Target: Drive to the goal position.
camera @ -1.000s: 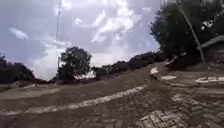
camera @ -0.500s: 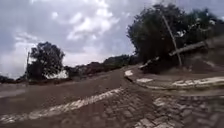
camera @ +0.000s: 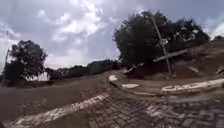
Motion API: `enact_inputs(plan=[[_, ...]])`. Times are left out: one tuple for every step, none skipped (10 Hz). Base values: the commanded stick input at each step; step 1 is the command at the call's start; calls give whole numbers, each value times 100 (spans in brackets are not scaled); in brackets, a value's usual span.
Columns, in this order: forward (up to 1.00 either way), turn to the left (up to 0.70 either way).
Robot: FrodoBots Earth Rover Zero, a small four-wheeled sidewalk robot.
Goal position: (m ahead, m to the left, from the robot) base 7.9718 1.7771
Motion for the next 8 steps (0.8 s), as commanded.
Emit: enact_inputs(plan=[[70,27],[70,27],[70,27],[70,27],[70,27],[70,16],[70,4],[70,0]])
